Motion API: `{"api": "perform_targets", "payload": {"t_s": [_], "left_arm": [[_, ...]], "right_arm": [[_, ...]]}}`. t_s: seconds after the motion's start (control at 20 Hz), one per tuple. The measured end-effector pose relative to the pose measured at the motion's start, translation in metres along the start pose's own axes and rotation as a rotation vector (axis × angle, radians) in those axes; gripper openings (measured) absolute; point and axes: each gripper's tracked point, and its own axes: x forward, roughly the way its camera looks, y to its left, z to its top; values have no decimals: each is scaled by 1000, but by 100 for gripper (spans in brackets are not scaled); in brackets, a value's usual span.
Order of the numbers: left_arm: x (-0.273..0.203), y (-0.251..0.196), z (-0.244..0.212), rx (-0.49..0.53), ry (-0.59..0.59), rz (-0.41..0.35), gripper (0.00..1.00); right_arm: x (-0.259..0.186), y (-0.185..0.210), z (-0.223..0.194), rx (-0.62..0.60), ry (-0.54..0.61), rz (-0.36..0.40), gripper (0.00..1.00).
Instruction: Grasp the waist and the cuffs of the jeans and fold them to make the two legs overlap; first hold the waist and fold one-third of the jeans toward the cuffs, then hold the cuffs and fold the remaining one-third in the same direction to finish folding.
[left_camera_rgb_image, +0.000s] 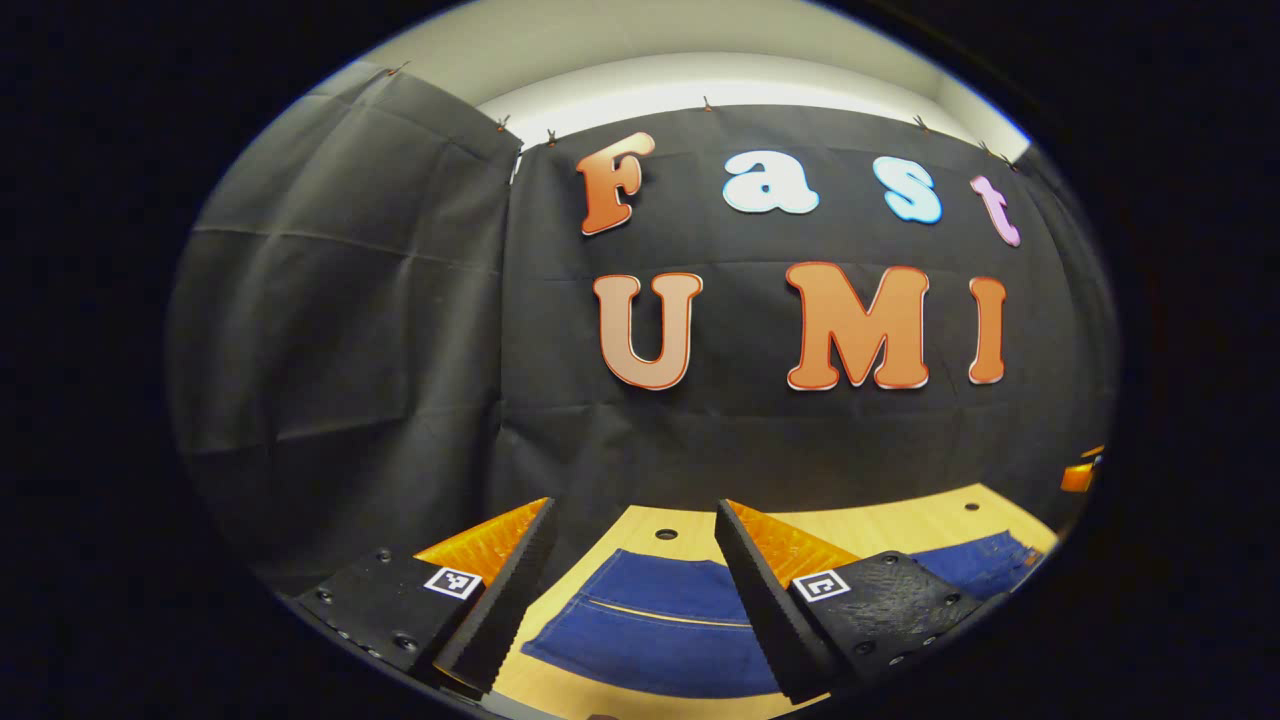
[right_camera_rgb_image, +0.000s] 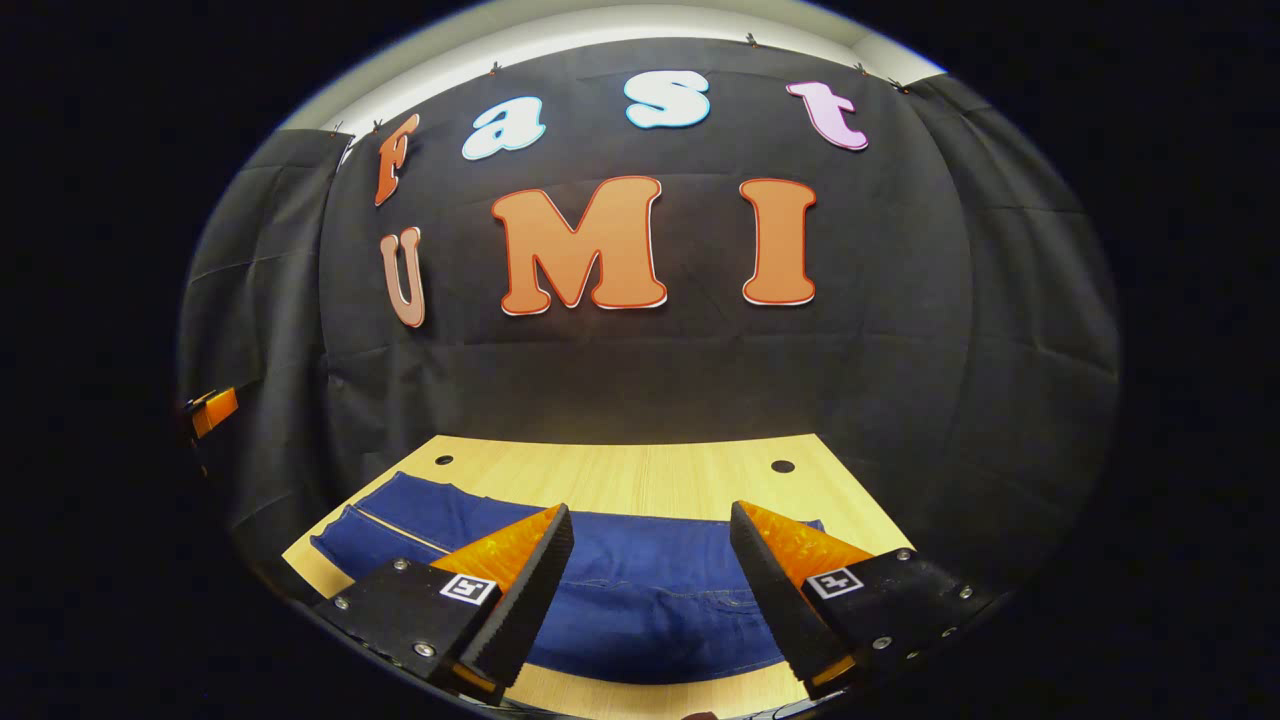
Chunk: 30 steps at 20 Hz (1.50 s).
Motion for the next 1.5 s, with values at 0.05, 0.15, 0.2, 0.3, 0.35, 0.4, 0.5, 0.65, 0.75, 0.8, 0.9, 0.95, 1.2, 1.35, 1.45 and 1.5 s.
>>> {"api": "perform_targets", "payload": {"t_s": [0.05,0.15,0.2,0.3,0.35,0.4,0.5,0.65,0.75,0.8,0.9,0.95,1.2,1.35,1.45,1.5], "left_arm": [[-2,-5,-7,71,17,-28,97],[-1,-12,-20,218,23,-58,98],[0,-18,-28,291,30,-78,100],[-1,-32,-56,473,60,-137,100],[4,-48,-92,608,103,-200,98],[4,-52,-111,681,136,-229,100],[4,-63,-157,818,189,-300,98],[-8,-74,-234,972,290,-441,99],[-13,-81,-277,1066,337,-526,99],[-14,-79,-294,1098,365,-550,98],[-8,-74,-322,1170,410,-584,98],[-2,-70,-339,1229,433,-600,98],[14,-56,-375,1344,521,-646,98],[26,-59,-380,1394,514,-676,98],[34,-64,-383,1446,492,-689,98],[37,-66,-384,1451,489,-692,98]], "right_arm": [[0,2,-4,8,11,7,96],[0,1,-19,20,50,11,97],[0,-1,-24,23,68,5,97],[-3,-7,-37,40,104,-8,97],[-4,-13,-43,50,121,-19,97],[-5,-16,-45,54,129,-28,97],[-5,-24,-52,61,146,-47,97],[-9,-37,-62,69,174,-75,97],[-13,-49,-70,64,193,-103,97],[-13,-53,-74,65,206,-113,97],[-15,-59,-81,67,227,-125,97],[-17,-64,-83,63,235,-136,97],[-13,-76,-90,68,265,-163,97],[-9,-76,-95,67,283,-160,97],[-6,-75,-96,65,296,-159,97],[-5,-76,-97,67,297,-160,97]]}}
